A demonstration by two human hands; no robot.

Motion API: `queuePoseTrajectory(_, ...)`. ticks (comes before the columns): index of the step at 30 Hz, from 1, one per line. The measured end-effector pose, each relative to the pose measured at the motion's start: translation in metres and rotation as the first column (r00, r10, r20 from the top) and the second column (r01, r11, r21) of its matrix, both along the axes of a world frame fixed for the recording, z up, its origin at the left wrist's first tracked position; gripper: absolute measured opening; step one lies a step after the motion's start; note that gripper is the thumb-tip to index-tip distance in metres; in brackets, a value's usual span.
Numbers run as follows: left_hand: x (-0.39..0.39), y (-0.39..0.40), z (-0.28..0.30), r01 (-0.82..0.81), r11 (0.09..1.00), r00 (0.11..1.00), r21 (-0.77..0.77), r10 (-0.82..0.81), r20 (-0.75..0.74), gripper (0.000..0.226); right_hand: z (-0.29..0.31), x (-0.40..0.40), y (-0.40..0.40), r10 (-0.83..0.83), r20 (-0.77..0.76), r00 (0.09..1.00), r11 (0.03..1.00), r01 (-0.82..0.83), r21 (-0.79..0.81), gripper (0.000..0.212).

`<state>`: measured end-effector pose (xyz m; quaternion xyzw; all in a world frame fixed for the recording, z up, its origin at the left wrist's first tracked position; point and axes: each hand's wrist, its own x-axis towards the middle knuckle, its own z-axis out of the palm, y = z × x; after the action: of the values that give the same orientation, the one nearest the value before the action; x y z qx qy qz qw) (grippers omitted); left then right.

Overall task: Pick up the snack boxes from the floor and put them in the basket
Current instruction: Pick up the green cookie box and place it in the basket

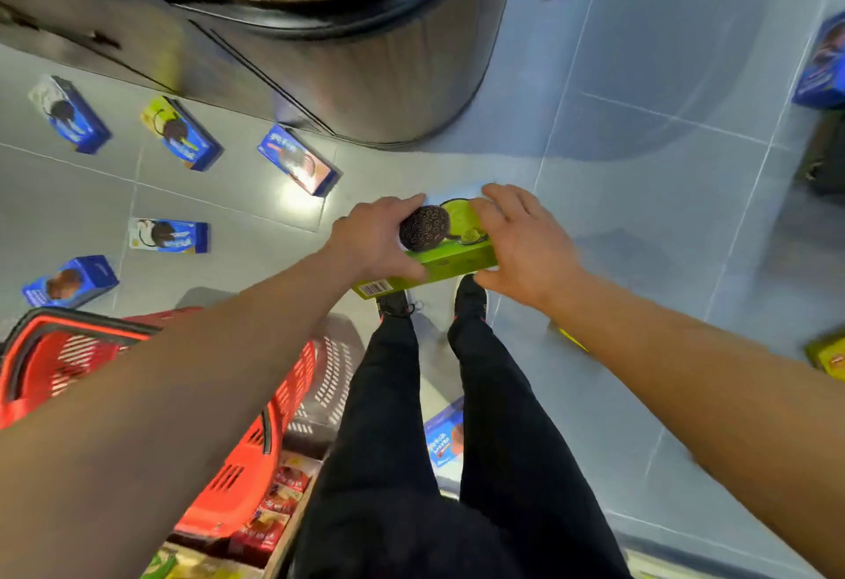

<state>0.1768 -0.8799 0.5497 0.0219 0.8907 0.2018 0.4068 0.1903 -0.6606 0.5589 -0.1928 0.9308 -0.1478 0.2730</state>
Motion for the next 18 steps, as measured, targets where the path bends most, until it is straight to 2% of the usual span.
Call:
queuePoseTrajectory(3,0.015,-0.017,0.054,-0.191,0.979,0.981,0.071,0.188,0.05,0.11,0.047,0.001,-0.016,0.153,-0.092,0.984,0.988,-0.151,0.032,0.093)
queuePoseTrajectory(6,0.039,-0.041,0.102,-0.376,0.918,0.925,0.124,0.364,0.109,0.096,0.089,0.0,-0.038,0.284,-0.232,0.931,0.958,-0.288,0.018,0.077)
queuePoseTrajectory(8,0.058,-0.059,0.127,-0.462,0.877,0.885,0.134,0.447,0.13,0.088,0.108,-0.004,-0.054,0.297,-0.259,0.919,0.944,-0.324,-0.067,0.068)
queuePoseTrajectory(11,0.101,-0.092,0.156,-0.565,0.814,0.824,0.135,0.563,0.058,0.092,0.137,-0.001,-0.092,0.4,-0.163,0.902,0.895,-0.423,-0.144,0.067)
queuePoseTrajectory(13,0.126,-0.106,0.165,-0.625,0.772,0.778,0.121,0.628,0.018,0.086,0.148,0.0,-0.11,0.421,-0.117,0.899,0.882,-0.436,-0.179,0.069)
queuePoseTrajectory(16,0.186,-0.133,0.185,-0.768,0.633,0.615,0.096,0.771,-0.163,0.068,0.169,0.016,-0.156,0.492,-0.079,0.867,0.85,-0.498,-0.173,0.068)
queuePoseTrajectory(18,0.226,-0.147,0.193,-0.825,0.542,0.485,0.161,0.825,-0.289,0.077,0.179,0.028,-0.186,0.519,-0.076,0.851,0.832,-0.524,-0.18,0.064)
